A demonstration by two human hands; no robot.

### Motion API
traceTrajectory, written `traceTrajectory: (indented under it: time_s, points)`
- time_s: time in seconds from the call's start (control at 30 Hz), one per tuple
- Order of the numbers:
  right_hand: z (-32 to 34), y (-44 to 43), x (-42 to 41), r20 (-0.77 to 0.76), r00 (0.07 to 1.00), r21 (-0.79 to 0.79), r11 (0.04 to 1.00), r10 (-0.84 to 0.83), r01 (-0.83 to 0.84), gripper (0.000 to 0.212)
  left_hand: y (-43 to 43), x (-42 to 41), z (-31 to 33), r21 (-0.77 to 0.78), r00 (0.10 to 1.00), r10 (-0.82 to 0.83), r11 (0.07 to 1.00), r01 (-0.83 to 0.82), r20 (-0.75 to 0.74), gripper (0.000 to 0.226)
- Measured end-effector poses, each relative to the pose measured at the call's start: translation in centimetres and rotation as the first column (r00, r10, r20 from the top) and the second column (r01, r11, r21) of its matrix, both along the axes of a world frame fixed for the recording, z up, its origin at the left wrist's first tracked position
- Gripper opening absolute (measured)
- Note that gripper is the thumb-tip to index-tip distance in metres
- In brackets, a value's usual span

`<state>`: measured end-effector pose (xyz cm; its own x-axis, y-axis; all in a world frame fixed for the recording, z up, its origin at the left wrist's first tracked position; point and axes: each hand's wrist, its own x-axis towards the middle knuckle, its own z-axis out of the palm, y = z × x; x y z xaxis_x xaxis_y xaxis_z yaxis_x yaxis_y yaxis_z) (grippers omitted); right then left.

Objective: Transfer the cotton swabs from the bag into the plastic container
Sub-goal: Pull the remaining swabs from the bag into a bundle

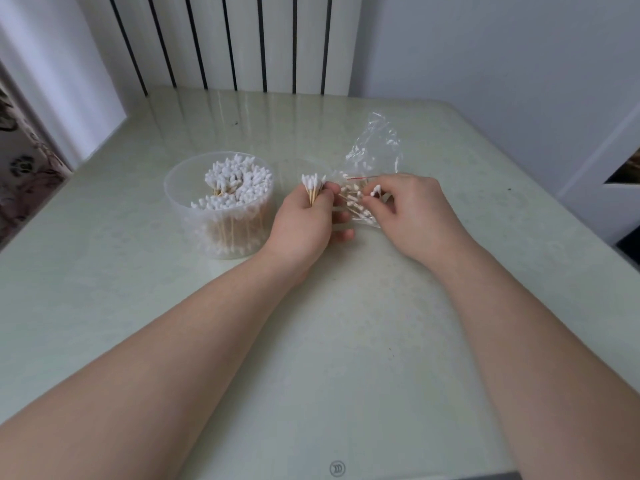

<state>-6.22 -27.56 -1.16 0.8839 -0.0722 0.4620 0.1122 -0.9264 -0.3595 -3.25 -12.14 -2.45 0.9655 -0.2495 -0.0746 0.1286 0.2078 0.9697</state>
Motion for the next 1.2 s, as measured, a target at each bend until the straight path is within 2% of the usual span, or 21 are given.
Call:
traceTrajectory:
  time_s: [0.1,0.2,0.37,0.43,0.53,0.7,0.83,1.07,1.2]
  points:
    - [0.3,-0.2,-0.2,-0.016,0.999,0.000,0.999,0.038,-0.038,0.009,0.0,0.0,-0.1,-0.001,1.000,0.008,1.000,-0.008,0.015,0.017]
    - [0.4,-0.4,-0.4,-0.066,0.993,-0.066,0.993,0.098,-0.102,0.010,0.1,0.0,-0.1,-0.001,0.998,0.035,0.999,-0.035,0.048,0.023]
    - [0.6,-0.3,-0.4,0.028,0.995,-0.055,0.994,0.092,-0.090,0.009,0.1,0.0,-0.2,0.024,0.998,0.018,1.000,-0.019,0.062,0.024]
    - [0.7,-0.2,-0.5,0.064,0.995,0.006,0.997,0.076,-0.077,0.007,0.2,-0.1,-0.2,0.031,0.998,0.010,0.999,-0.012,0.064,0.020]
    - [0.8,0.0,-0.8,0.111,0.993,0.177,0.982,0.038,-0.058,0.008,0.2,0.0,-0.2,0.035,0.998,-0.008,0.999,0.005,0.058,0.017]
    - [1.0,-0.1,-0.7,0.214,0.973,0.426,0.905,-0.082,-0.017,0.005,0.0,0.1,-0.3,0.036,0.999,-0.009,0.999,0.008,0.044,0.017]
    - [1.1,-0.3,-0.6,0.151,0.980,0.540,0.841,-0.127,0.026,0.014,-0.1,0.1,-0.5,0.061,0.998,-0.003,0.998,0.000,0.056,0.018]
    - [1.6,-0.1,-0.8,0.098,0.992,0.705,0.709,-0.081,-0.012,0.013,0.1,-0.1,-0.3,0.098,0.993,0.014,0.995,-0.026,0.117,0.018]
    - [1.9,0.1,-0.7,0.084,0.994,0.805,0.593,-0.067,-0.029,0.011,0.0,-0.5,0.0,0.060,0.989,-0.026,0.998,0.018,0.147,0.021]
